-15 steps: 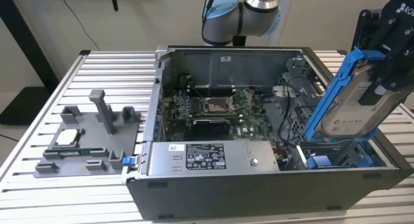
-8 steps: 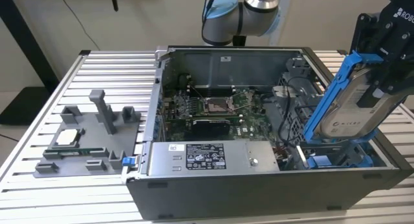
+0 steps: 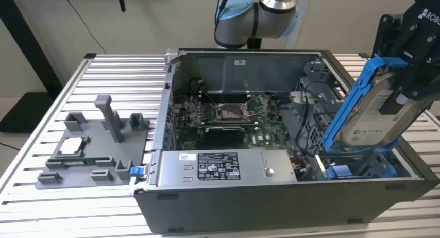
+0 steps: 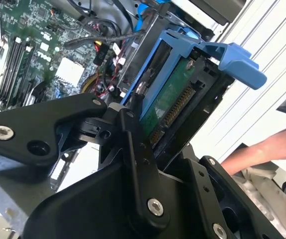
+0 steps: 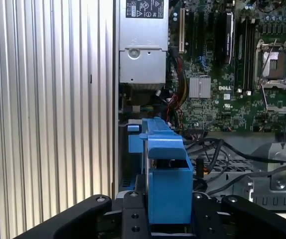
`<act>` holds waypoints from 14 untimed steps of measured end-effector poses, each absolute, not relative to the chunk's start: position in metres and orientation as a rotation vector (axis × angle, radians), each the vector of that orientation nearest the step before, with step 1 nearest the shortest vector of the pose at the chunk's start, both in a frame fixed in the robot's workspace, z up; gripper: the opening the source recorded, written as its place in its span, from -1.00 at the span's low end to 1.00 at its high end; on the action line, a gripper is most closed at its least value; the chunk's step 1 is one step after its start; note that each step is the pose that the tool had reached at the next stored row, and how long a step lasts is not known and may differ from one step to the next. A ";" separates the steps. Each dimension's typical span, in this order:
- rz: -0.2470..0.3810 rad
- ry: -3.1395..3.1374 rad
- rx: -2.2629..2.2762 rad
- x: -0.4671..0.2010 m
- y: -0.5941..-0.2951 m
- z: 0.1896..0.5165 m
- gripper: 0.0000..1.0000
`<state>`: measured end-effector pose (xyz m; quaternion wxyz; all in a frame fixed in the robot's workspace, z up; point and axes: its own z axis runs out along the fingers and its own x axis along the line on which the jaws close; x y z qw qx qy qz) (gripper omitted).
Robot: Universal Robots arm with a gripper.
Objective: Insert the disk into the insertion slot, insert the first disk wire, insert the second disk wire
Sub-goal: 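Insert the disk into the insertion slot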
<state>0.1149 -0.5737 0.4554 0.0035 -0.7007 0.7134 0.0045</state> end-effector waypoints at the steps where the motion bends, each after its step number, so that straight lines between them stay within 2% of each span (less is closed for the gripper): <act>1: 0.014 2.236 -2.197 0.115 -0.574 0.455 -1.00; 14: 0.034 2.227 -2.188 0.119 -0.574 0.444 -1.00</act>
